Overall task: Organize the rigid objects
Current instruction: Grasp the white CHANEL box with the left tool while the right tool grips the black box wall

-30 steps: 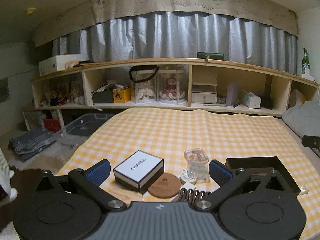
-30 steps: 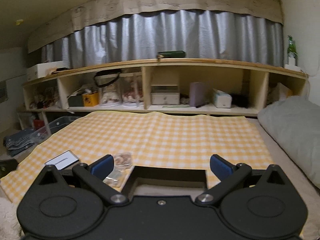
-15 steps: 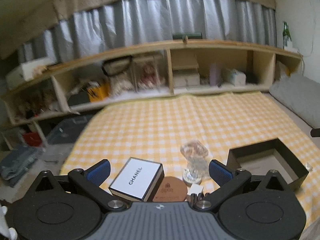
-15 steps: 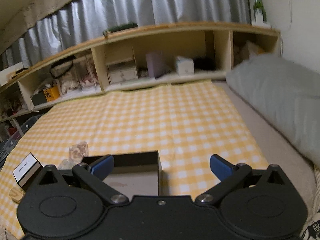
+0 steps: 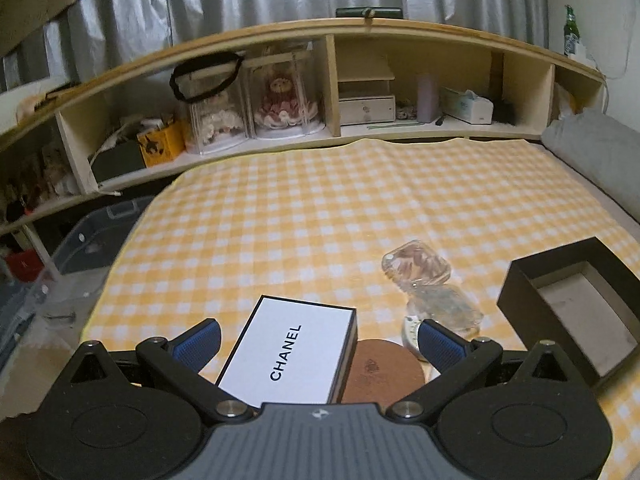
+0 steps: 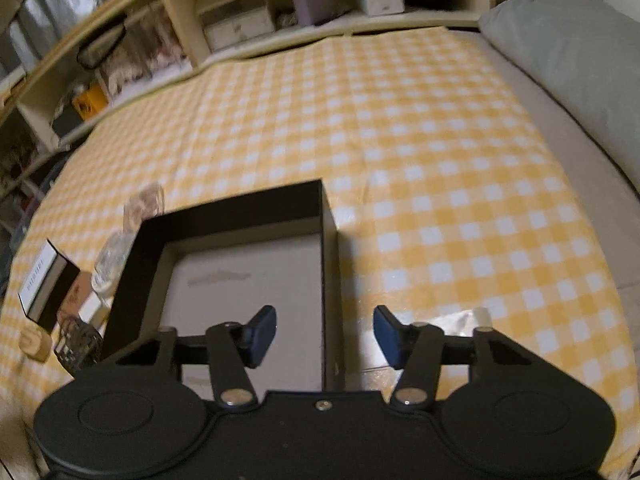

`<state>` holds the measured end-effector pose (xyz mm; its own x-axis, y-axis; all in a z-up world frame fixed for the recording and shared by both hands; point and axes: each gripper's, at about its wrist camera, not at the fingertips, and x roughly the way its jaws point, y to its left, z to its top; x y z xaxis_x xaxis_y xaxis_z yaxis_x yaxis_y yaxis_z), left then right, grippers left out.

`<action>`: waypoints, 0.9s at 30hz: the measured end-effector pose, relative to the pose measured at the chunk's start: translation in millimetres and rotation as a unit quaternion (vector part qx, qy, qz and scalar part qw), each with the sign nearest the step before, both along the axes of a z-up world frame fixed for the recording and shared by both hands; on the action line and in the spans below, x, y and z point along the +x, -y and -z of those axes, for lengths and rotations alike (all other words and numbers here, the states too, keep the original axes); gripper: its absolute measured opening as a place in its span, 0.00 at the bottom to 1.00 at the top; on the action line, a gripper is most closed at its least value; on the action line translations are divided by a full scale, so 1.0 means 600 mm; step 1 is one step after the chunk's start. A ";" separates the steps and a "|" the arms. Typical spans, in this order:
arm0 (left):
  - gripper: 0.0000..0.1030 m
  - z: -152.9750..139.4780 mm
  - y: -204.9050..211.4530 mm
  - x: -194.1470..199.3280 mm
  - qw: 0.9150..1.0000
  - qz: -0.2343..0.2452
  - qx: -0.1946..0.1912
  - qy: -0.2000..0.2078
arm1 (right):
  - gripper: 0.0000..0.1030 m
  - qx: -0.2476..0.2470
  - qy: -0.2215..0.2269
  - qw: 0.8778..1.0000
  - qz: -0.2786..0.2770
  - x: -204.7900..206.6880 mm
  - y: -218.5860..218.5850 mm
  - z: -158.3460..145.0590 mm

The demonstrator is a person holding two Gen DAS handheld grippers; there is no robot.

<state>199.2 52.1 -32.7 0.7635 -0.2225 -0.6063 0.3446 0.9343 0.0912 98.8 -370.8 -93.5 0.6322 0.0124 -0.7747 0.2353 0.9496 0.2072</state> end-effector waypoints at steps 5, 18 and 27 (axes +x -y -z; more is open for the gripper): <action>1.00 0.026 -0.017 0.034 0.999 -0.011 -0.022 -0.020 | 0.35 -0.016 -0.028 0.999 -0.013 0.023 -0.019 0.018; 1.00 0.075 -0.020 0.090 0.997 0.047 -0.008 -0.063 | 0.03 -0.078 -0.064 0.995 -0.010 0.030 -0.035 0.033; 1.00 0.102 -0.042 0.135 0.994 0.020 -0.014 -0.103 | 0.03 -0.084 -0.059 0.995 -0.014 0.031 -0.042 0.035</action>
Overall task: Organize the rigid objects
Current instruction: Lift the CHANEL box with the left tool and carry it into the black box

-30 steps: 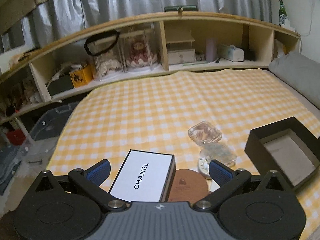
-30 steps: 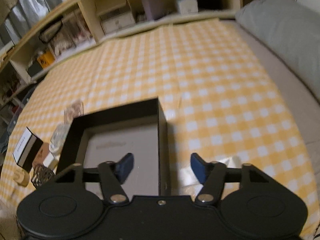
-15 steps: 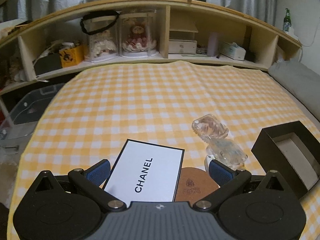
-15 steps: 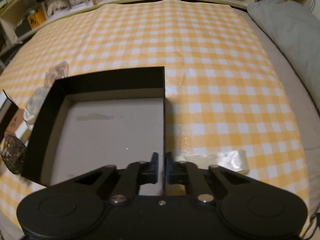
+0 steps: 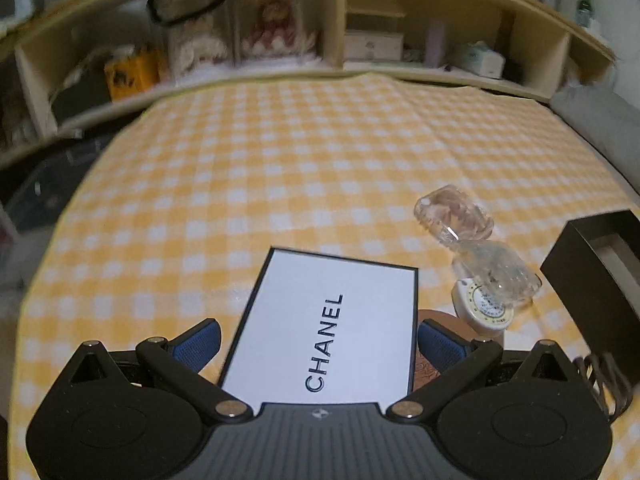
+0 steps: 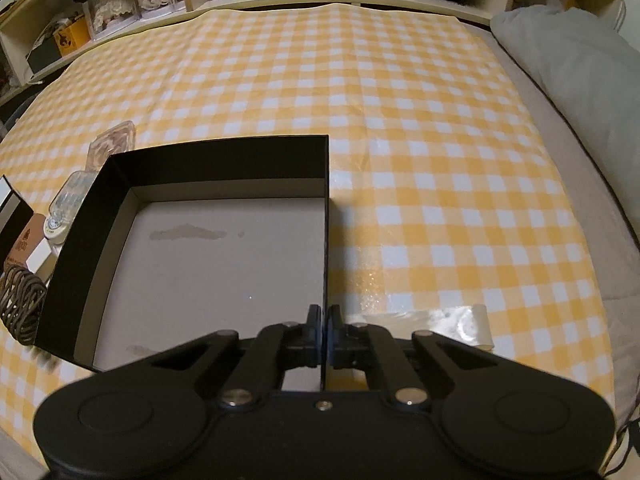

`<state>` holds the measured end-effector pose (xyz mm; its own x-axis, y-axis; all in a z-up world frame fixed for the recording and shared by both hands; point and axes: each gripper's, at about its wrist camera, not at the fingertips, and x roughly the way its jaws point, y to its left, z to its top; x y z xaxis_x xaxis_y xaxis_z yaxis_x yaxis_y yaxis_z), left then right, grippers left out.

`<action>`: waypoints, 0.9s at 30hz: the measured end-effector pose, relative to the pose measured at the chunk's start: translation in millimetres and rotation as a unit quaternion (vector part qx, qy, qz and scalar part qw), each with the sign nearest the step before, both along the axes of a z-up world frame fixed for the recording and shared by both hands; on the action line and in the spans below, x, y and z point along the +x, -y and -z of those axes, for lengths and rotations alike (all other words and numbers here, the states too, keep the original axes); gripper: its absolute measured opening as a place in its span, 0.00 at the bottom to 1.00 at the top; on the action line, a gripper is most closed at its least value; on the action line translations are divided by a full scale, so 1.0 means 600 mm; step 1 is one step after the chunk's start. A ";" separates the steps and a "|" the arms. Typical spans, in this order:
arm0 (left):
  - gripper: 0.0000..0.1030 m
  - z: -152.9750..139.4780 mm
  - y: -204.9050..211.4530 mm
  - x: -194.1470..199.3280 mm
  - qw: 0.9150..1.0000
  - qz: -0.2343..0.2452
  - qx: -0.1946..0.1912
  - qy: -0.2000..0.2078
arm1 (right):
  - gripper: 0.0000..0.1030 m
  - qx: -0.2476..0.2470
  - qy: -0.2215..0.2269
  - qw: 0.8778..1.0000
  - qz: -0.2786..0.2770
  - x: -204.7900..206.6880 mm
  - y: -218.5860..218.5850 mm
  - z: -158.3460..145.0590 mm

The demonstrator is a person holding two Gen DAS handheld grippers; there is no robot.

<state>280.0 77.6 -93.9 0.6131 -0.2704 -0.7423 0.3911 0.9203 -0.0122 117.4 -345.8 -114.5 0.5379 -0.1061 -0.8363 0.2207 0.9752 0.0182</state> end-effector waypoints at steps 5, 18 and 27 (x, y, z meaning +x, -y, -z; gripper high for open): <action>1.00 -0.008 0.020 0.000 0.998 0.009 0.002 -0.067 | 0.03 0.006 0.002 1.000 0.003 0.001 0.005 -0.001; 0.96 -0.001 0.059 0.022 0.991 -0.110 0.023 -0.068 | 0.04 0.009 0.000 1.000 0.000 0.000 0.001 0.001; 0.95 -0.017 0.031 0.003 0.977 -0.187 -0.045 -0.091 | 0.04 0.008 0.001 1.000 -0.004 -0.006 -0.006 0.005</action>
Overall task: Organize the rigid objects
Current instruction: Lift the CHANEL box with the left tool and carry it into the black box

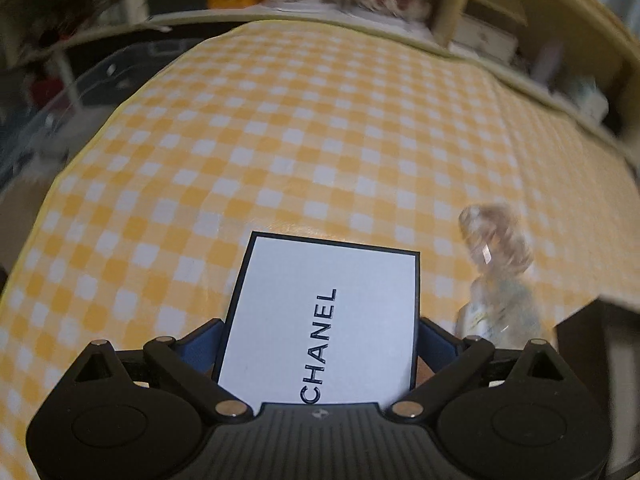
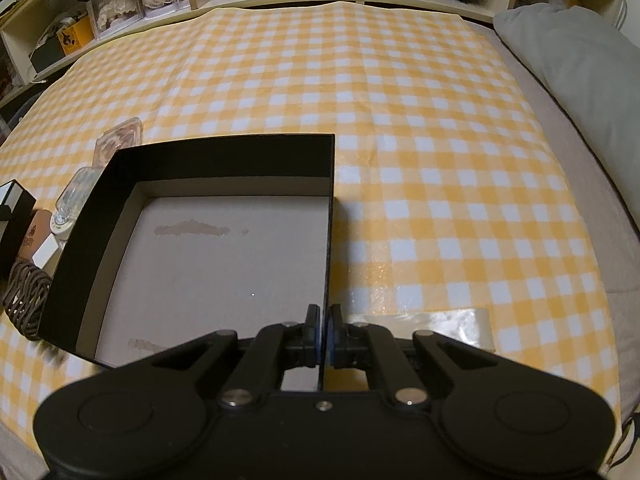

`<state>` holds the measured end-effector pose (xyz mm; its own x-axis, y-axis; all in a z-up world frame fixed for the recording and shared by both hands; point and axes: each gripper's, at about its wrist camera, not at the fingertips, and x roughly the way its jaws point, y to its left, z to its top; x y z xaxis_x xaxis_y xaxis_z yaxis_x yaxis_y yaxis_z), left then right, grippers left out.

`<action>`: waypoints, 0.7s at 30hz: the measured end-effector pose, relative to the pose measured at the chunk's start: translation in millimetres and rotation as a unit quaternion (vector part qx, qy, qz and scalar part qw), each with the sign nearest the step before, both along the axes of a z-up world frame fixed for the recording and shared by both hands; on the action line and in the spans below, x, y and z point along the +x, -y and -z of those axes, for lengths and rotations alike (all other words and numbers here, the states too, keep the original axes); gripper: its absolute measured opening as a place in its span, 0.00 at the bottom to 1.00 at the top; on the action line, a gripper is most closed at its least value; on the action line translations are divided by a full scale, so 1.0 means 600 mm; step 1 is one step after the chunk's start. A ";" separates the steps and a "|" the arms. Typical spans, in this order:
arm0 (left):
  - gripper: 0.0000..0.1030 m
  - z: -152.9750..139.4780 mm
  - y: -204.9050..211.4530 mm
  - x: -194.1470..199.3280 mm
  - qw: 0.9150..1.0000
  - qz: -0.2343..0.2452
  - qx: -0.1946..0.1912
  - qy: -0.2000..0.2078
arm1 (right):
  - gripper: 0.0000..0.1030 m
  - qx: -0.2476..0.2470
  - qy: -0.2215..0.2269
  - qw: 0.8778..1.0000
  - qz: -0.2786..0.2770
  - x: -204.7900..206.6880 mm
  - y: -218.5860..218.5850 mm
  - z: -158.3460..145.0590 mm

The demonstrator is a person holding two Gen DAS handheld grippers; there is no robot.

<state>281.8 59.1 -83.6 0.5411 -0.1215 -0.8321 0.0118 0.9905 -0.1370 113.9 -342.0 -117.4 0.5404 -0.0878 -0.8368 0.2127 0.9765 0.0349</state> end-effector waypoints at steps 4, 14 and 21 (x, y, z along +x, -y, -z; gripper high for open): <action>0.95 -0.043 0.007 -0.025 0.998 -0.004 -0.056 0.022 | 0.04 0.001 0.000 1.000 0.000 0.000 0.000 -0.001; 0.95 -0.102 0.125 -0.091 0.969 0.069 -0.238 0.026 | 0.05 0.003 0.000 1.000 -0.002 -0.001 -0.002 -0.001; 0.95 -0.069 0.269 -0.097 0.948 0.087 -0.306 0.006 | 0.05 0.007 0.001 1.000 -0.003 -0.002 -0.003 -0.001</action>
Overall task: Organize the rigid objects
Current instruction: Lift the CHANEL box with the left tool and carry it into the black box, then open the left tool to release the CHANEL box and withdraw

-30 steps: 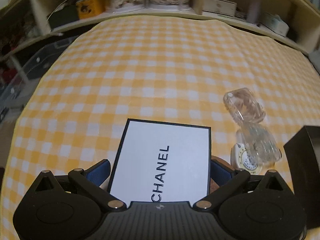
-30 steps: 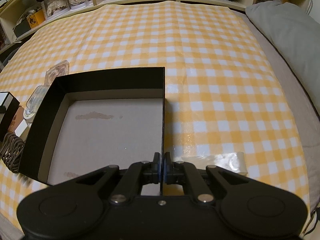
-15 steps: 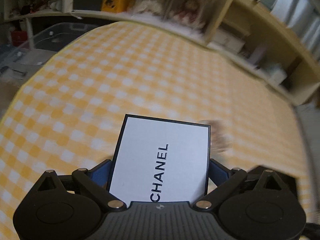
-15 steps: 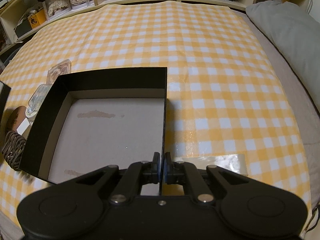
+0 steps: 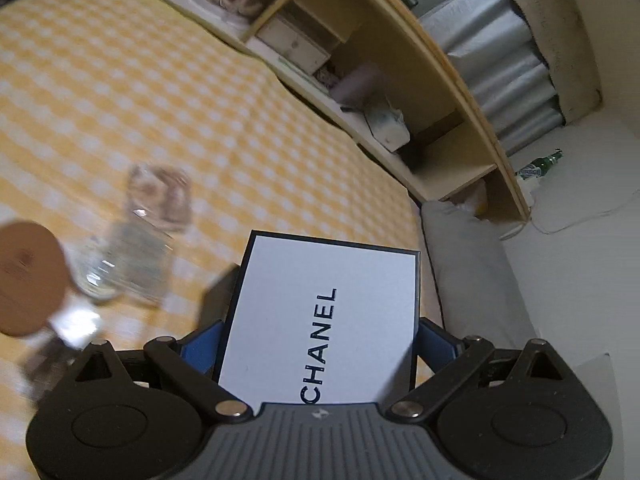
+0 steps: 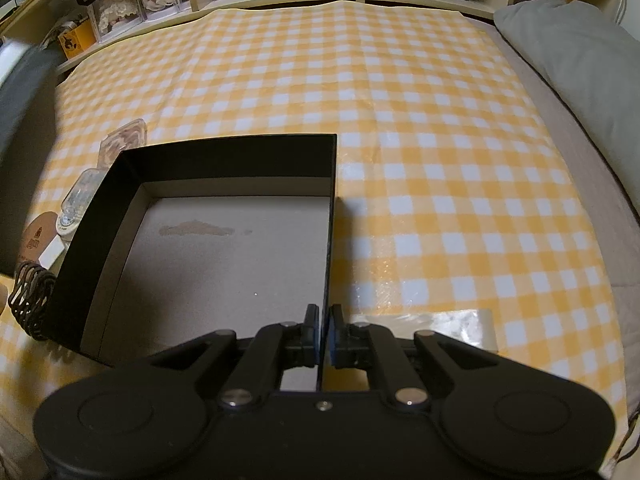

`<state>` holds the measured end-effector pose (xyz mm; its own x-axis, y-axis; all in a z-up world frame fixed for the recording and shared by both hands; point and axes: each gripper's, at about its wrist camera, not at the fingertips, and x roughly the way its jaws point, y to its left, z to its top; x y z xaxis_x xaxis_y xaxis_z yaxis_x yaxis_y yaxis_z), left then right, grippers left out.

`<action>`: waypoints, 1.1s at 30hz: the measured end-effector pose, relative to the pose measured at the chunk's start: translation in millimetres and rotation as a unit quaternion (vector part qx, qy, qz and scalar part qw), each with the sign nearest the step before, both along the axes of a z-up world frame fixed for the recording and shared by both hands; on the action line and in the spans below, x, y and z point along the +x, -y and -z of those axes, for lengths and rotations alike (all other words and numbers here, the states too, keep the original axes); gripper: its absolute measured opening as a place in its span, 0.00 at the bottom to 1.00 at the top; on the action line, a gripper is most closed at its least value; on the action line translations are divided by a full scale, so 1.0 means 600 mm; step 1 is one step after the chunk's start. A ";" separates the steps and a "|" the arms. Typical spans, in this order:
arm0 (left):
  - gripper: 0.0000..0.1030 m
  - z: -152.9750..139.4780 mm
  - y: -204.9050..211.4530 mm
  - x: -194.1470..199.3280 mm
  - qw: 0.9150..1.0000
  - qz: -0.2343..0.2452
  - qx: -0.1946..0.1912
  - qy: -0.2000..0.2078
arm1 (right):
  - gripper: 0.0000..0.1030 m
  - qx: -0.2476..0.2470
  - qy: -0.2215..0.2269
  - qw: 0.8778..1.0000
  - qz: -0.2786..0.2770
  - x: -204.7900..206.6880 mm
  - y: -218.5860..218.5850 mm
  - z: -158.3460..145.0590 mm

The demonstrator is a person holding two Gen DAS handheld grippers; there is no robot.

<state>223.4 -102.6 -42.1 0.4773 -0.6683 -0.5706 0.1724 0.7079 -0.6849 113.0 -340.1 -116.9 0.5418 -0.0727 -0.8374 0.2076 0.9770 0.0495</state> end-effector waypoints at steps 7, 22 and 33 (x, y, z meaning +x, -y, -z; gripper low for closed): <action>0.95 0.056 0.133 -0.005 0.995 0.009 0.097 -0.009 | 0.06 0.009 0.000 1.000 0.000 -0.007 -0.003 -0.002; 0.93 0.111 0.147 -0.003 0.992 0.050 0.106 -0.048 | 0.07 0.022 0.000 1.000 -0.007 -0.014 -0.005 -0.004; 0.66 0.115 0.121 -0.041 0.981 0.126 0.141 -0.042 | 0.17 0.041 -0.019 0.999 -0.025 -0.035 0.003 -0.010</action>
